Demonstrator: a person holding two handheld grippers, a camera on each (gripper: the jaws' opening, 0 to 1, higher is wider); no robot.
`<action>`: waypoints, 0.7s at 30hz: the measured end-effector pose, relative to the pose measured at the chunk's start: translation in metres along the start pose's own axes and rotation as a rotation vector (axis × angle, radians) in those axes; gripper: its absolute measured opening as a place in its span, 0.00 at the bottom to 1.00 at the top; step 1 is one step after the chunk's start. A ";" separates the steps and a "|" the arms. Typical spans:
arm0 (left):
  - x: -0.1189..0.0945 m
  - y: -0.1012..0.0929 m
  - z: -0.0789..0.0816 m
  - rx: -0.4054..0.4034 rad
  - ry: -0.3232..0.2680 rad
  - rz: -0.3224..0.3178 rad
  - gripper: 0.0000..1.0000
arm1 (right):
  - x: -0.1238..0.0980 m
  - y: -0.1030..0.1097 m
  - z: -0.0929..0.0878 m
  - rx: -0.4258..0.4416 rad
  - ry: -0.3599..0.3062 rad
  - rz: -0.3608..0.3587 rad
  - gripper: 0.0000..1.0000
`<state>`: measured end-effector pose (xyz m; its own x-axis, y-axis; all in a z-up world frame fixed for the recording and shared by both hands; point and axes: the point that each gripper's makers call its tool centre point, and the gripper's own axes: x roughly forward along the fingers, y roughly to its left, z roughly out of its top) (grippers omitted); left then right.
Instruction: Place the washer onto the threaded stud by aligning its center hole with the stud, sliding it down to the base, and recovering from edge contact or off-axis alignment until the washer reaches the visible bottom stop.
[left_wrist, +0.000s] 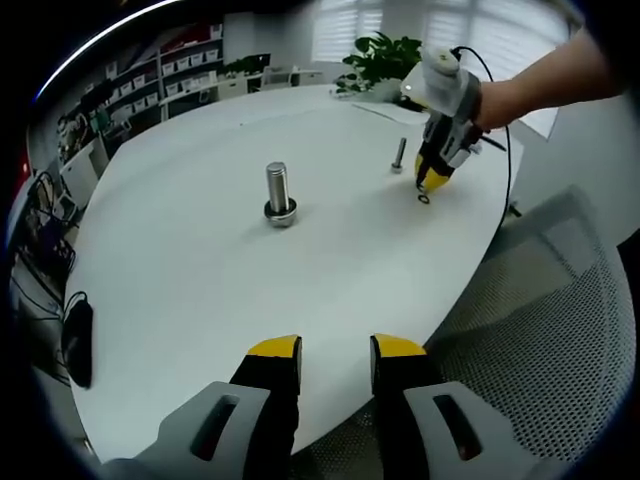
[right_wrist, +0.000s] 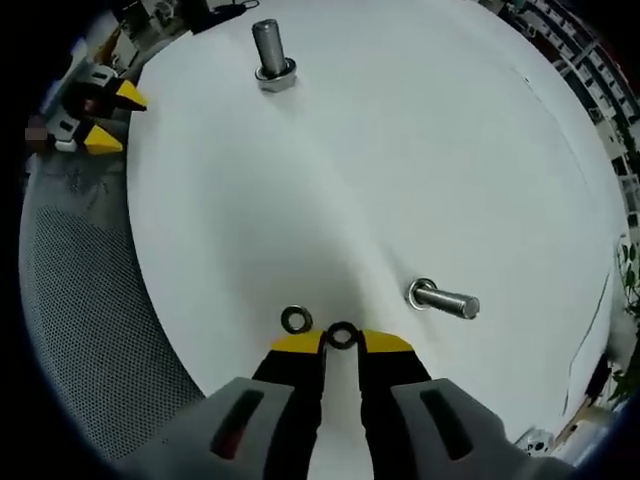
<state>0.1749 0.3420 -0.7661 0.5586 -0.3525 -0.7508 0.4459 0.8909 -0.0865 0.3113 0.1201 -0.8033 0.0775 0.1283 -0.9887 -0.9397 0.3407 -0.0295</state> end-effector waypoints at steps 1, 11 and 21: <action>0.000 0.000 0.000 0.001 -0.001 0.000 0.26 | -0.001 0.000 0.000 0.010 -0.014 -0.003 0.15; -0.001 0.000 0.001 0.001 -0.005 0.000 0.26 | -0.001 -0.001 0.001 0.077 -0.070 -0.010 0.14; -0.002 0.001 0.003 -0.003 -0.017 0.006 0.26 | -0.011 -0.002 0.002 0.123 -0.097 -0.011 0.14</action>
<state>0.1760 0.3427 -0.7624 0.5735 -0.3518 -0.7398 0.4405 0.8939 -0.0836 0.3134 0.1202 -0.7922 0.1252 0.2116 -0.9693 -0.8913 0.4531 -0.0163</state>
